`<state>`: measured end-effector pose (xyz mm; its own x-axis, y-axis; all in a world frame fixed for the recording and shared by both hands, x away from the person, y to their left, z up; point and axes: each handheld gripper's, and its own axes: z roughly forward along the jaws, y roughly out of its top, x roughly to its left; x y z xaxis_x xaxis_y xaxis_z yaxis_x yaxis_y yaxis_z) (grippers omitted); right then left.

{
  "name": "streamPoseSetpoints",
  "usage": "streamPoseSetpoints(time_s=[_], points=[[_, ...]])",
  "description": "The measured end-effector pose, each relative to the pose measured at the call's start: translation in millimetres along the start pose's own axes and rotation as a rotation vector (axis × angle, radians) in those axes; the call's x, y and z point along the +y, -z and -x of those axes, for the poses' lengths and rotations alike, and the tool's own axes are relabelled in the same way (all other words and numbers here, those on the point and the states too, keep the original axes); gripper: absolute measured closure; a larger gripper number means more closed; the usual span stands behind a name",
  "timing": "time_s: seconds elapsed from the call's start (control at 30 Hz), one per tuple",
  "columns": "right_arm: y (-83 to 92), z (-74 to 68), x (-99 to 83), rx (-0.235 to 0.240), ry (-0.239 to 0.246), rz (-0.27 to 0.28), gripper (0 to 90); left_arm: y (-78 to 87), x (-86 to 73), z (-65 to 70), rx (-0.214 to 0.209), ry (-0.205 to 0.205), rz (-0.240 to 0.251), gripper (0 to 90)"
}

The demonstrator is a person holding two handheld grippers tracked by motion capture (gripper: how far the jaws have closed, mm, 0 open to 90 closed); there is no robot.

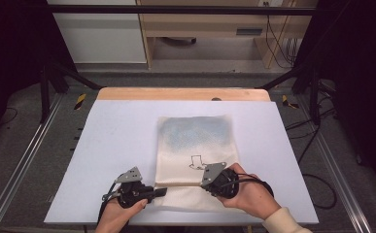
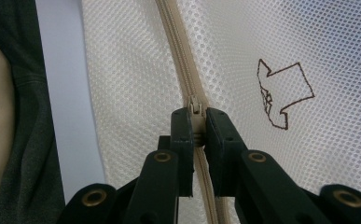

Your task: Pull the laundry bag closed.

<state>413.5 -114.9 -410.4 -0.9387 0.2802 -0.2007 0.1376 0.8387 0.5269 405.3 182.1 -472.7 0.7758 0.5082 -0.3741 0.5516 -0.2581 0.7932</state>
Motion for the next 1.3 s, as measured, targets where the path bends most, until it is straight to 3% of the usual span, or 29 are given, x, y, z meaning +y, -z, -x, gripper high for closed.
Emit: streamPoseSetpoints(time_s=[1.3], points=[[5.1,2.4,-16.1,-0.020,-0.035,-0.016,82.0,3.6,0.3,-4.1,0.019,0.009,0.002,83.4]])
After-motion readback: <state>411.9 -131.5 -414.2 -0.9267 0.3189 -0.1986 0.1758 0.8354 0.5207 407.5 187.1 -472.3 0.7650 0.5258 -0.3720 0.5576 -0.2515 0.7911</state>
